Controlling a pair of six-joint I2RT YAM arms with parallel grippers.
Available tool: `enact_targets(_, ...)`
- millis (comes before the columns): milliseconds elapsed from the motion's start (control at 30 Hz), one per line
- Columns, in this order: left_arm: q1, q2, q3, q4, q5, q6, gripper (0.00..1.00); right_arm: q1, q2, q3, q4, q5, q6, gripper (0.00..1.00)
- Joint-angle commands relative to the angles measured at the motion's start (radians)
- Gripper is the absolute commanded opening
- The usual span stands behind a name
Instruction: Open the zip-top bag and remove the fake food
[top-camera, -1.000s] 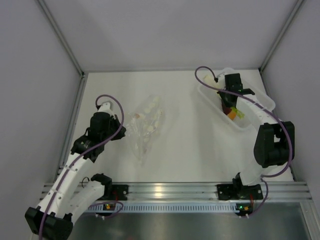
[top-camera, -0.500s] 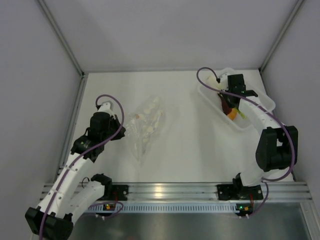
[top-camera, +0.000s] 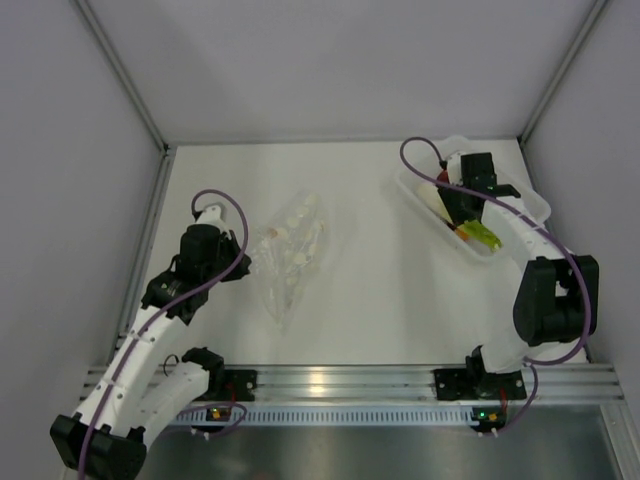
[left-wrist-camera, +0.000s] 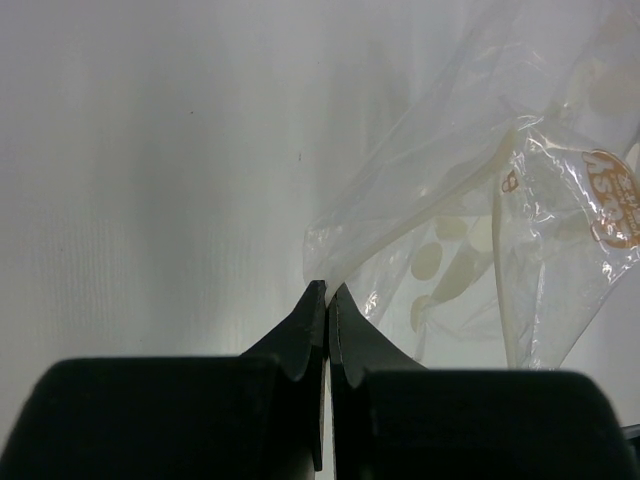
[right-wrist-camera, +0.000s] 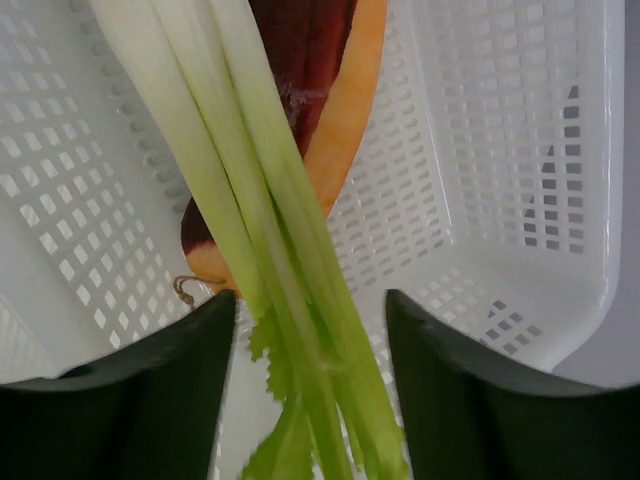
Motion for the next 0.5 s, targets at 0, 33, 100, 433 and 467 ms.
enact_targets(0,0.007,-0.009,0.052,-0.003,-0.004,0.008,0.00,-0.014,-0.058,0.020,0.033,0.003,0.031,0.68)
enact_targets(33,0.007,-0.011,0.055,-0.004,-0.003,0.005,0.00,-0.014,-0.069,0.024,0.044,0.000,0.046,0.92)
enact_targets(100,0.007,-0.008,0.059,-0.004,-0.006,0.000,0.00,-0.012,-0.110,0.026,0.058,-0.009,0.064,0.99)
enact_targets(433,0.007,0.061,0.136,-0.003,-0.122,-0.052,0.00,0.006,-0.413,0.018,0.105,0.017,0.481,0.99)
enact_targets(467,0.007,0.069,0.147,-0.003,-0.138,-0.053,0.00,0.008,-0.444,0.006,0.105,0.010,0.515,1.00)
